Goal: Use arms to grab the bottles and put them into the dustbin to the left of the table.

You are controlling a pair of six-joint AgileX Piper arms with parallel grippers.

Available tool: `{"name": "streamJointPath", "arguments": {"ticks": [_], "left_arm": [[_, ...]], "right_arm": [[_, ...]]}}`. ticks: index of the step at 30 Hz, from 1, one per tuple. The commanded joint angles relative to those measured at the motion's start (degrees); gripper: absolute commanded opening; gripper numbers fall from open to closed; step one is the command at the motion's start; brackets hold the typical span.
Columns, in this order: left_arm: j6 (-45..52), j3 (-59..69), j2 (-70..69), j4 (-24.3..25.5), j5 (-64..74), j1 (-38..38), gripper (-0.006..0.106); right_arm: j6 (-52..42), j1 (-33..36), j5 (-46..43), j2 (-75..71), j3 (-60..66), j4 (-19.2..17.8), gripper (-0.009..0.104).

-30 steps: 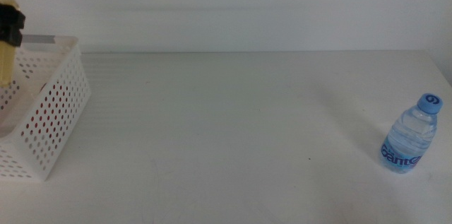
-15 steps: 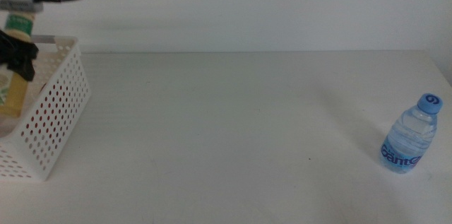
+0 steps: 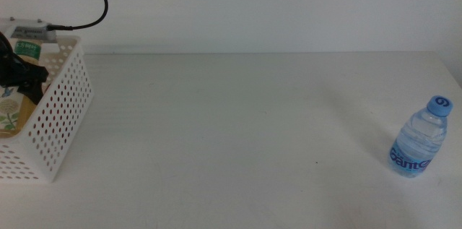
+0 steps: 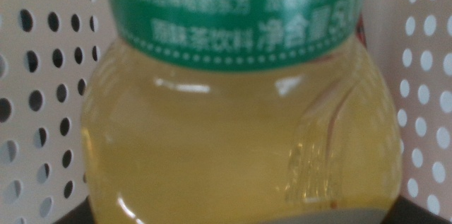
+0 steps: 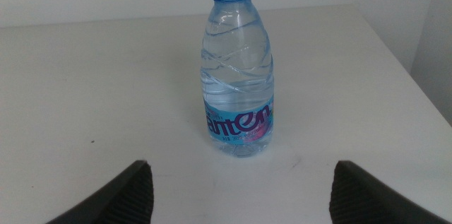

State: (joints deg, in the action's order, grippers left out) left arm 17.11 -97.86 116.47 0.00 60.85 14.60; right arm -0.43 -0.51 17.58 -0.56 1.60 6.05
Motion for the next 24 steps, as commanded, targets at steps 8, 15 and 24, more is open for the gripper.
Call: {"name": "streamJointPath", "arguments": {"ticks": [8, 15, 24], "left_arm": [[-0.31, -2.15, -3.35, 0.6, 0.24, -0.01, 0.024], [-0.31, -2.15, -3.58, 0.55, 0.42, -0.01, 0.088], [-1.95, -2.15, -8.57, 0.42, -0.04, -0.14, 0.09]], "right_arm": [[-0.33, -0.31, -4.24, -1.59, -0.43, -0.22, 0.065], [-0.33, -0.31, -4.24, -1.59, -0.43, -0.22, 0.065], [-0.33, -0.31, -4.24, -1.59, -0.43, -0.22, 0.065]]}}
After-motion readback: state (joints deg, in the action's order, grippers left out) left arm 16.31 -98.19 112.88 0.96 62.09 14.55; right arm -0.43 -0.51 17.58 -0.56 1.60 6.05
